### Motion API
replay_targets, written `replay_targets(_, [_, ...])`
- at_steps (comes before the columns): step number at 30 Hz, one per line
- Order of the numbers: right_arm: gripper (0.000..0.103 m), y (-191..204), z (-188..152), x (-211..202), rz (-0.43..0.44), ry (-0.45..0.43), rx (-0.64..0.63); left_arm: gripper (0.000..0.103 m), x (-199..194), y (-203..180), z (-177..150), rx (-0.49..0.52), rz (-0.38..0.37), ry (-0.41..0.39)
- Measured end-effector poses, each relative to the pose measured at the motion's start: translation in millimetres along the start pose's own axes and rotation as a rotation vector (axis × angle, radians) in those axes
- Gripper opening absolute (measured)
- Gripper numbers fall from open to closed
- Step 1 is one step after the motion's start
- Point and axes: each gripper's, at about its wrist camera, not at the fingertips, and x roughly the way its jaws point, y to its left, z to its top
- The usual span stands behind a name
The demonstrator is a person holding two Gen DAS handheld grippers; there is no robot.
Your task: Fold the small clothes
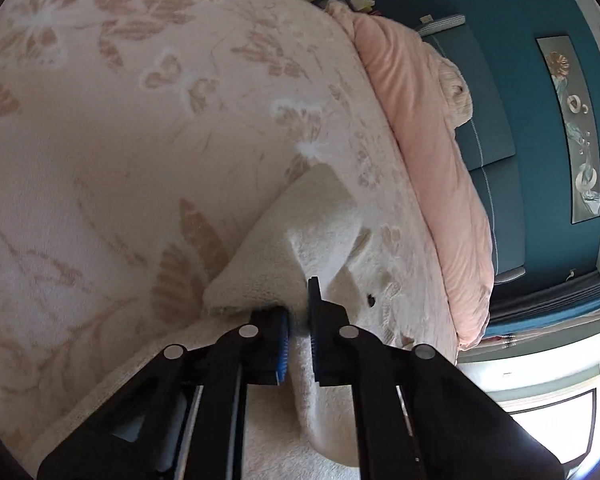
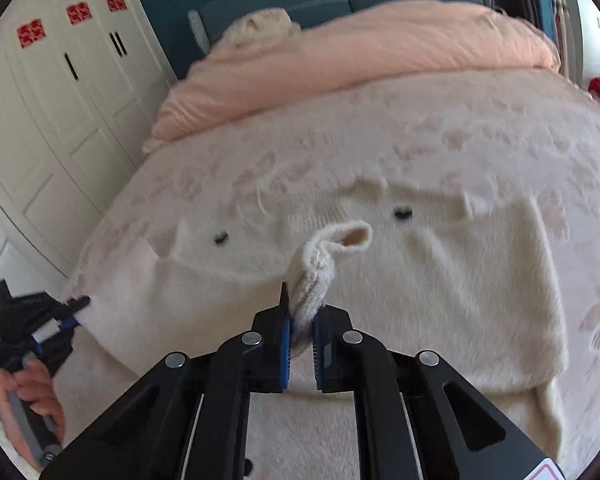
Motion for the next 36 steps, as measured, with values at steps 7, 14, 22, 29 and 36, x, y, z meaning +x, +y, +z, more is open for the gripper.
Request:
replay_targets(7, [0.007, -78, 3, 29, -0.13, 0.068, 0.065, 0.007, 25, -16, -32, 0.234, 0.093, 0.006])
replay_targets(14, [0.007, -108, -13, 20, -0.046, 0.033, 0.176, 0.007, 44, 6, -53, 0.298, 0.182, 0.037])
replay_targets(22, [0.01, -117, -36, 44, -0.105, 0.112, 0.191, 0.008, 51, 4, -55, 0.377, 0.219, 0.041])
replay_targets(29, [0.058, -108, -64, -67, -0.141, 0.119, 0.1, 0.057, -20, 8, -54, 0.408, 0.143, 0.112])
replay_targets(36, [0.077, -148, -238, -189, -0.18, 0.269, 0.28, 0.085, -146, 98, -109, 0.476, 0.253, 0.164])
